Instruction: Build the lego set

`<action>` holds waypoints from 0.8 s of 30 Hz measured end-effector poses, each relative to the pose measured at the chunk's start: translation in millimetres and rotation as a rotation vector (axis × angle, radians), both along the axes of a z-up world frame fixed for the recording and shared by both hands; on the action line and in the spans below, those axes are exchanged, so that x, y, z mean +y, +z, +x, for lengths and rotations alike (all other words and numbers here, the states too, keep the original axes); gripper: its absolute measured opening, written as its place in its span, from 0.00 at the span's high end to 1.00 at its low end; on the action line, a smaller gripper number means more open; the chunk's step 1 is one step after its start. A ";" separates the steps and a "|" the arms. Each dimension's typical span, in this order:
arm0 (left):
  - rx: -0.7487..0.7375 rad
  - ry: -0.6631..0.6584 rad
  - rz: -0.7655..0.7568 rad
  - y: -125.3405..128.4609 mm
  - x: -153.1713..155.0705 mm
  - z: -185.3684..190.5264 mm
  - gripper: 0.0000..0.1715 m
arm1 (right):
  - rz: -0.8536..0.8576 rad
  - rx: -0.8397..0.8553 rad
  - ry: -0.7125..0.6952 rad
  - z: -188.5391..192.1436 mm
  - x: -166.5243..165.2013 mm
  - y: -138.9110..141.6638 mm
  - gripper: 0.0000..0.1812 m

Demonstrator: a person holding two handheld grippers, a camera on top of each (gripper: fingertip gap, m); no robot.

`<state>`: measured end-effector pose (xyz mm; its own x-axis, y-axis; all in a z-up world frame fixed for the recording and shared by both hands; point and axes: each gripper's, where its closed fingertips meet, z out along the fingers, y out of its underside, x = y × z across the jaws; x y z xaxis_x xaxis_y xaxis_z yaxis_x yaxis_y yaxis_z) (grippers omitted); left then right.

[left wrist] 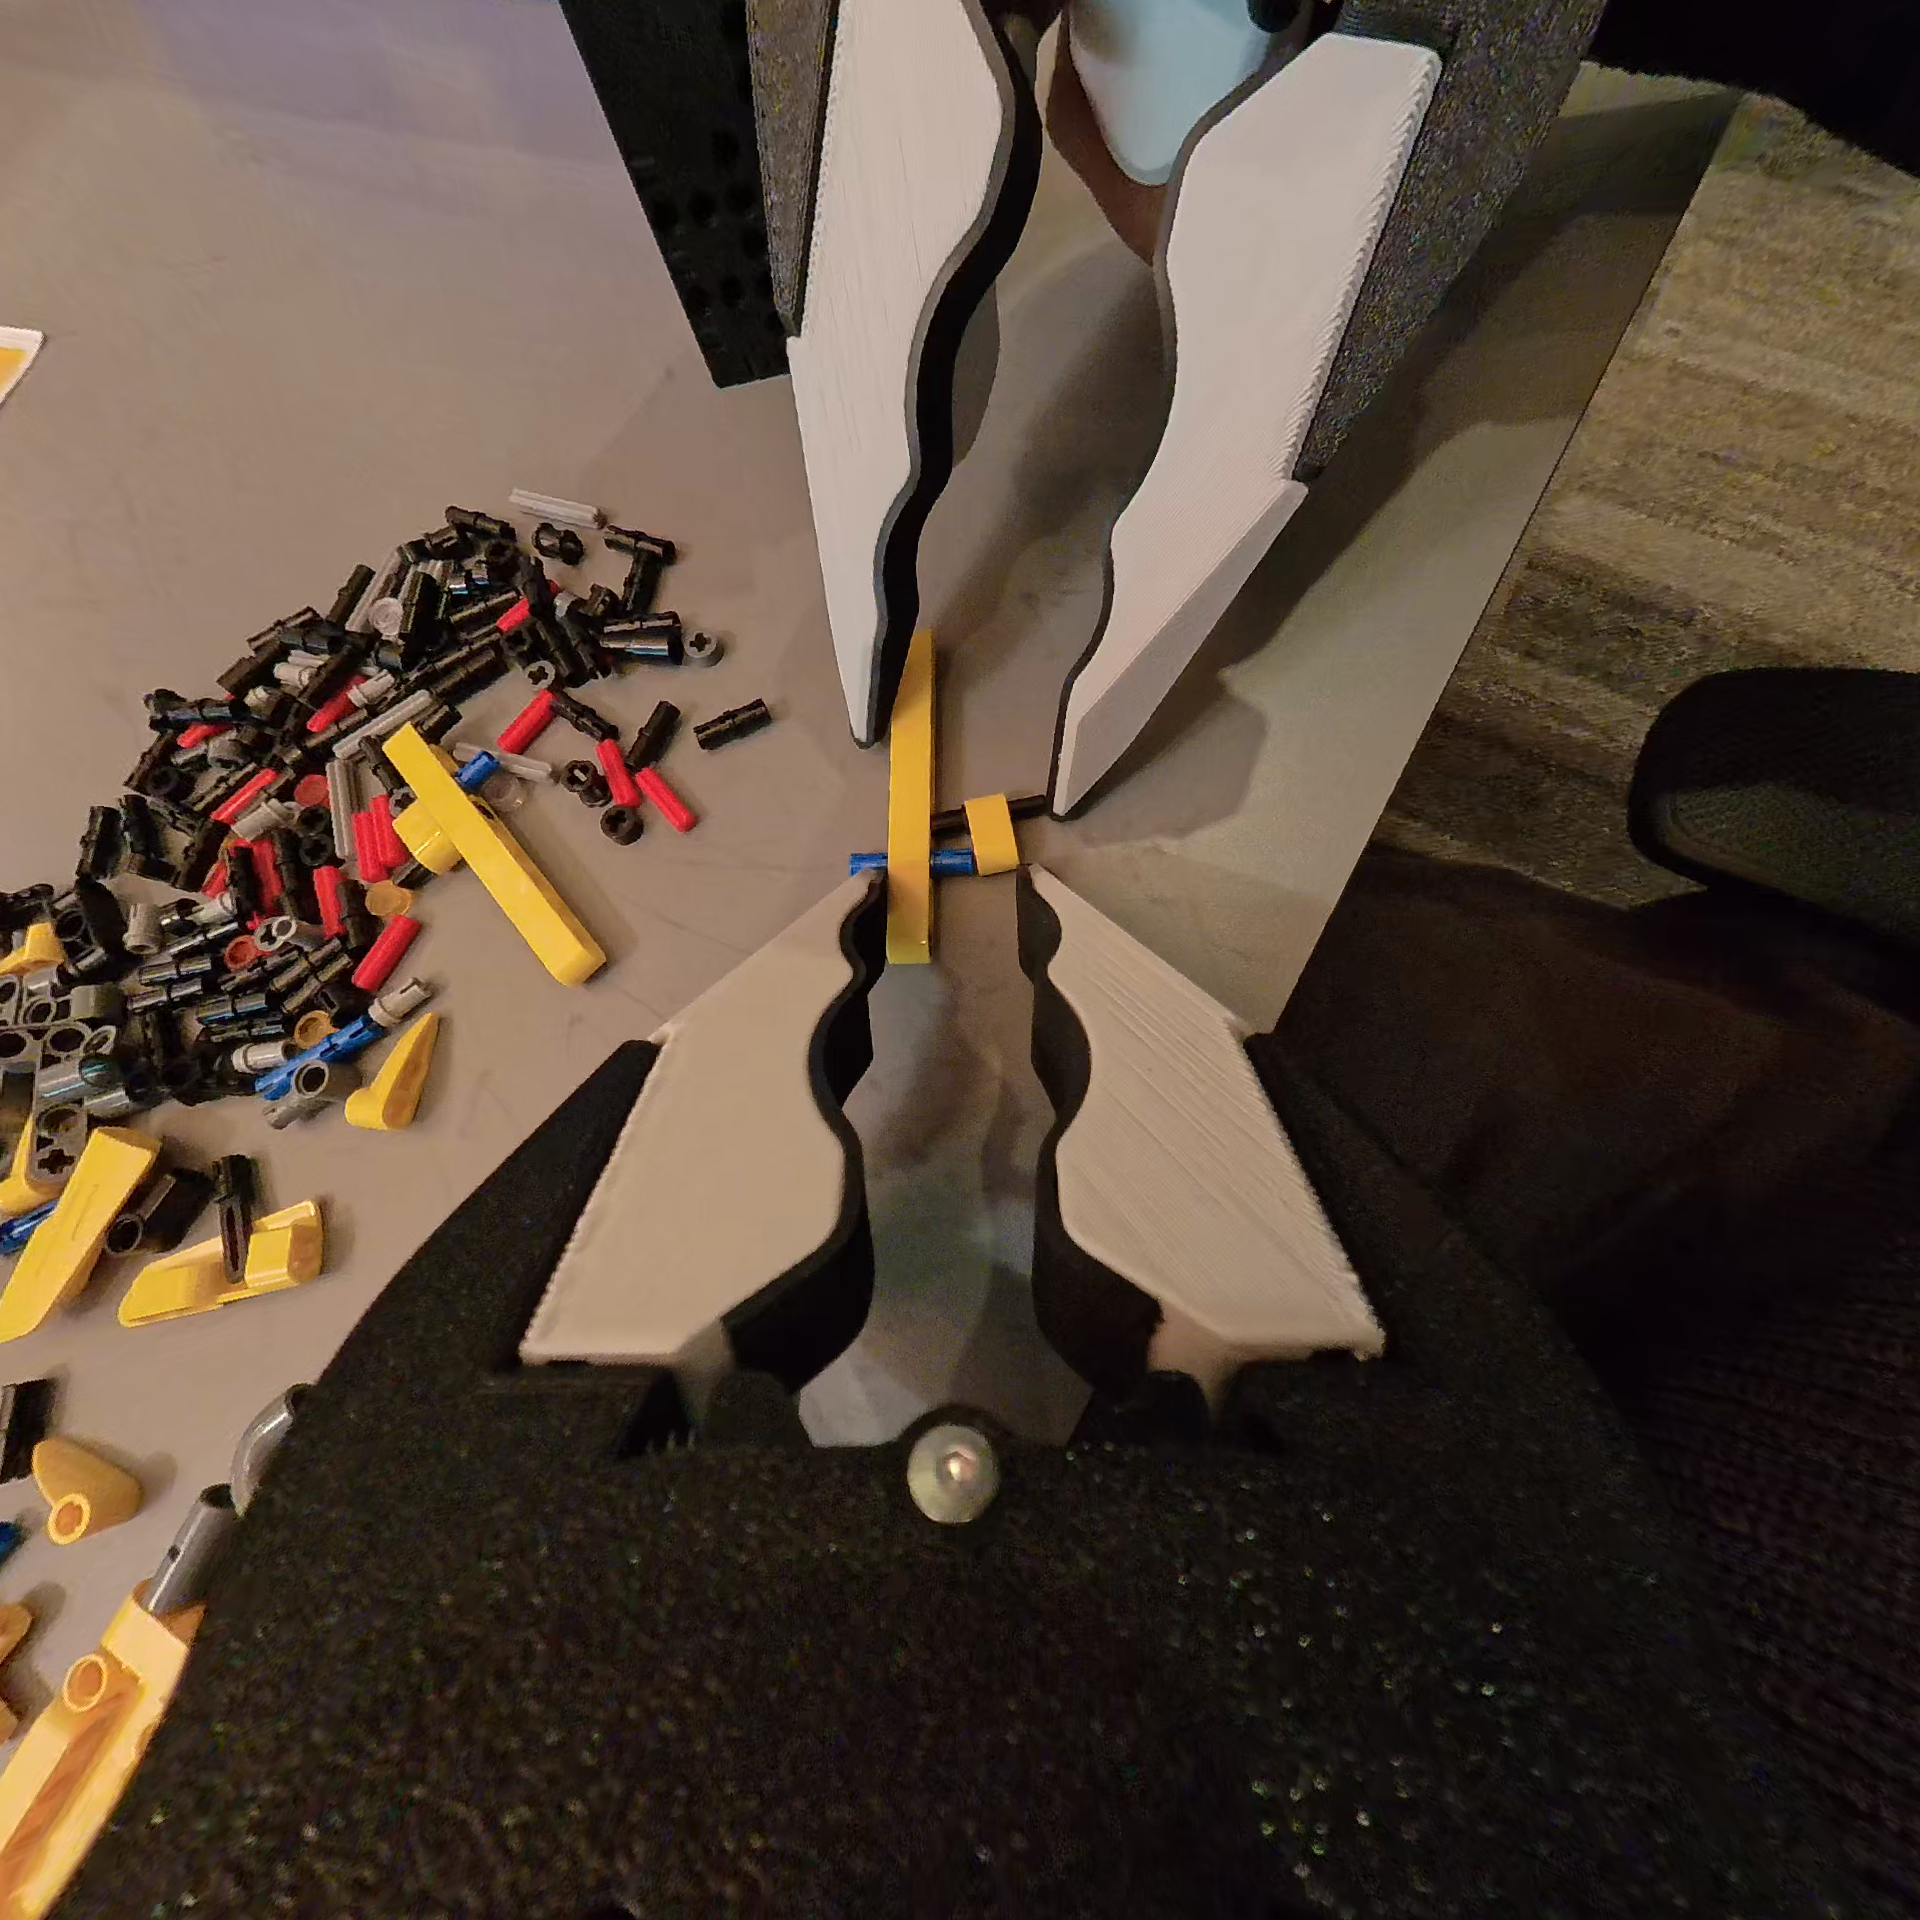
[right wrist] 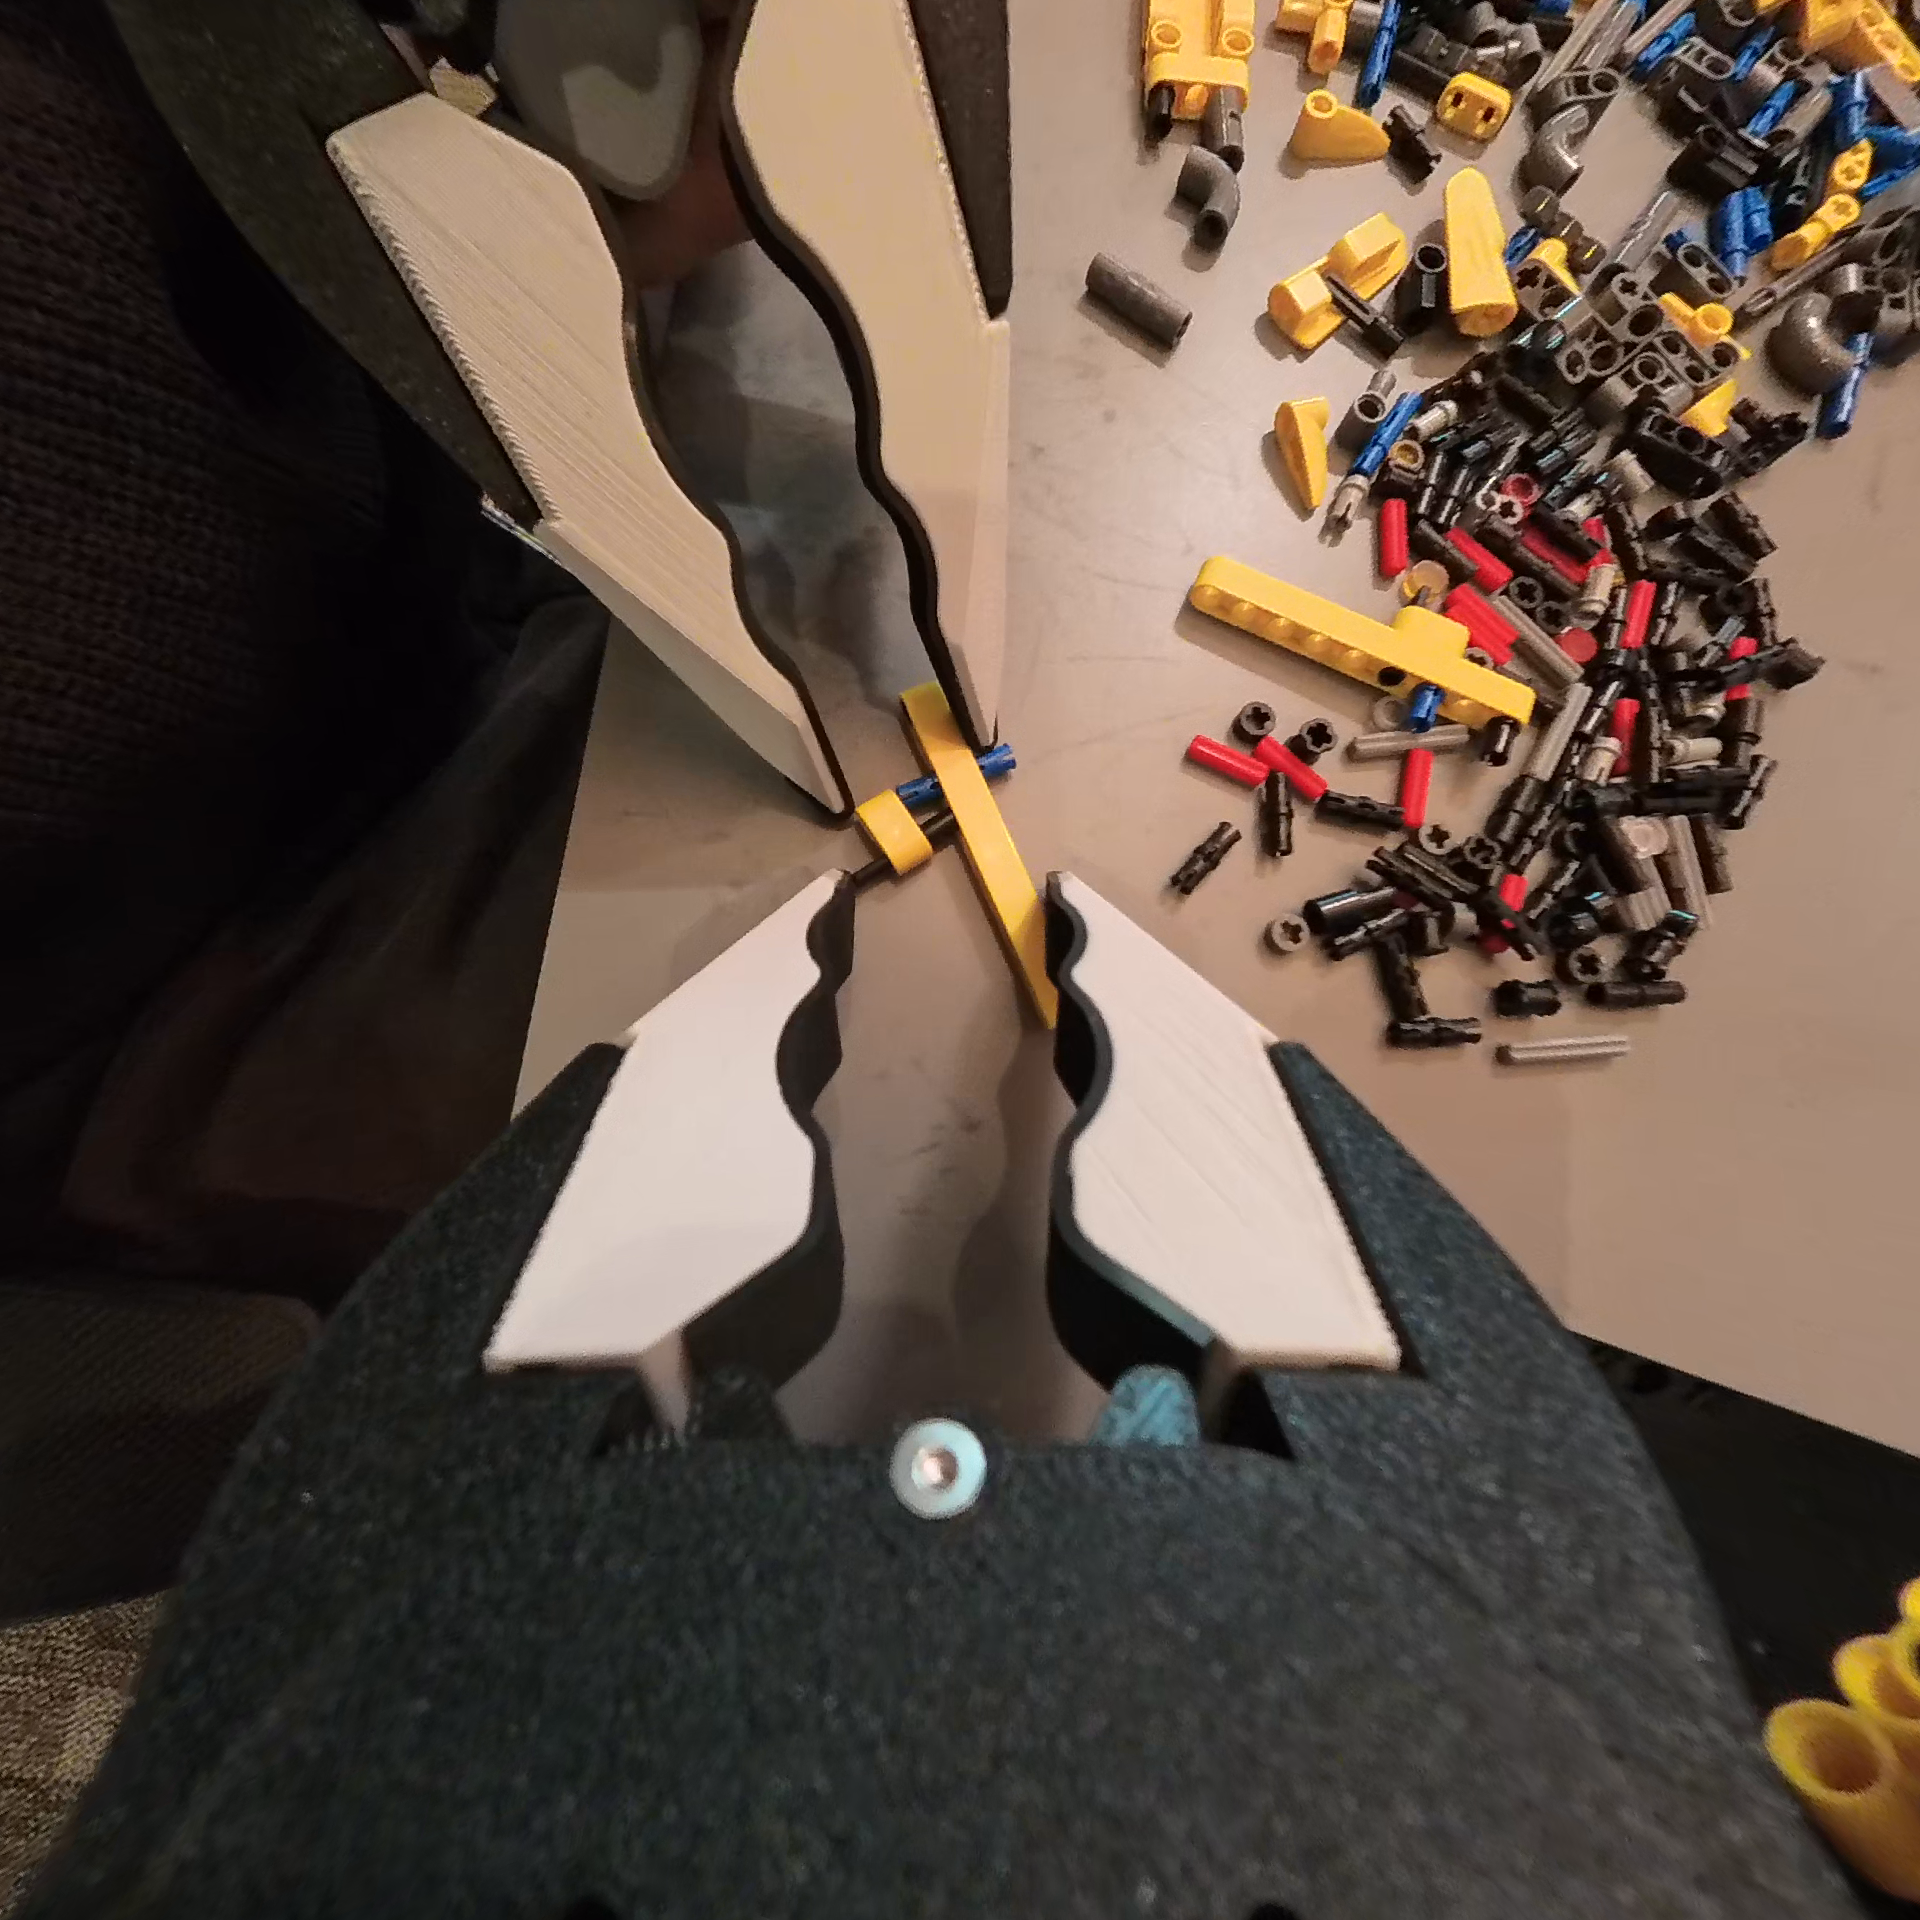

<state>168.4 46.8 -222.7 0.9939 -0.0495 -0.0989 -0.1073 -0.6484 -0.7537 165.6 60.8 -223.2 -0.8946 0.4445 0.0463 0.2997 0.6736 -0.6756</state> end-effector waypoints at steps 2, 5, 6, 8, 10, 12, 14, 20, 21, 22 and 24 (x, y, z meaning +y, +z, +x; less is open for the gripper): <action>0.007 0.000 0.001 0.1 0.1 0.1 0.86 | -0.001 0.002 -0.004 0.0 -0.1 0.0 0.80; 0.009 0.001 0.003 0.1 0.1 0.1 0.86 | -0.001 0.009 -0.010 0.1 -0.1 0.2 0.79; 0.009 0.000 0.004 0.1 0.1 0.1 0.86 | -0.002 0.009 -0.012 0.1 -0.1 0.1 0.79; 0.010 0.001 0.004 0.1 0.1 0.1 0.86 | -0.006 0.009 -0.018 0.0 -0.1 0.1 0.79; 0.011 0.002 0.005 0.2 0.1 0.1 0.86 | -0.008 0.013 -0.029 -0.2 -0.7 0.1 0.79; 0.011 0.004 0.007 0.2 0.2 0.2 0.86 | -0.010 0.020 -0.041 -0.3 -1.0 0.2 0.79; 0.013 0.004 0.007 0.2 0.2 0.1 0.86 | -0.018 0.025 -0.047 -0.2 -0.9 0.3 0.79; 0.009 0.003 0.006 0.1 0.2 0.1 0.86 | -0.031 0.027 -0.048 0.1 -1.5 0.3 0.79; 0.012 0.002 0.007 0.2 0.2 0.2 0.86 | -0.029 0.027 -0.048 0.2 -1.6 0.3 0.79; 0.015 0.003 0.008 0.2 0.2 0.2 0.86 | -0.026 0.030 -0.047 0.3 -1.8 0.4 0.79; 0.017 0.003 0.009 0.1 0.3 0.3 0.87 | -0.026 0.030 -0.050 0.4 -2.0 0.4 0.79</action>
